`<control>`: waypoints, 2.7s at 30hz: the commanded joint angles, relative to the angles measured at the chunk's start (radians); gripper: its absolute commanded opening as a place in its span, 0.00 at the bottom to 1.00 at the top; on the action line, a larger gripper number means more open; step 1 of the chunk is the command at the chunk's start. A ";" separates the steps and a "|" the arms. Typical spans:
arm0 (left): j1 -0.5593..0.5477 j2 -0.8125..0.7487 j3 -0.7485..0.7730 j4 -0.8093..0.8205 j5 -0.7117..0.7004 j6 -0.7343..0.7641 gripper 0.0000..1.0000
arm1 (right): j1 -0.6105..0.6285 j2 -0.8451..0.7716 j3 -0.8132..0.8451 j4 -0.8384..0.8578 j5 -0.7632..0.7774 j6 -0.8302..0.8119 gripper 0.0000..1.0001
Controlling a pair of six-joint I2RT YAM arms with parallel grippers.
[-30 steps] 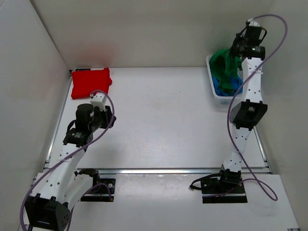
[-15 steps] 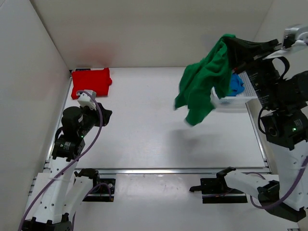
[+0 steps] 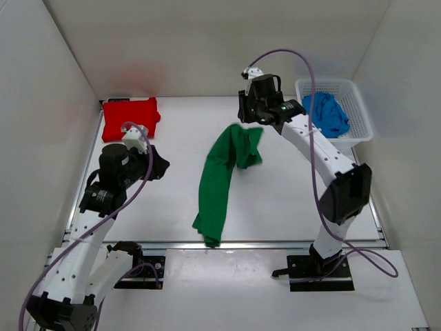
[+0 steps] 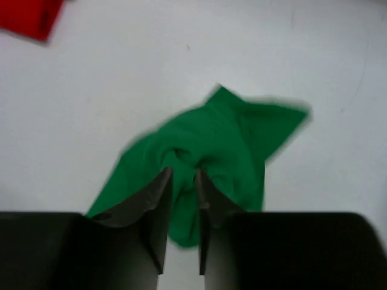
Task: Fold and stack the t-shirts
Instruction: Move the tshirt to the center of the board, then flatten out the tshirt
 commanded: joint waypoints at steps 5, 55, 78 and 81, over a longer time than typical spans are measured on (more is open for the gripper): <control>-0.234 0.106 -0.041 0.048 -0.029 -0.038 0.59 | -0.067 0.012 0.018 -0.102 0.073 0.003 0.33; -0.058 0.507 0.207 -0.150 -0.219 0.004 0.00 | -0.174 -0.415 -0.719 0.123 -0.314 0.195 0.00; 0.136 0.946 0.693 -0.214 -0.359 0.100 0.00 | -0.431 -0.260 -0.474 0.122 -0.315 0.063 0.00; 0.166 0.994 0.743 -0.214 -0.394 0.080 0.49 | -0.434 -0.156 -0.363 0.171 -0.307 0.075 0.07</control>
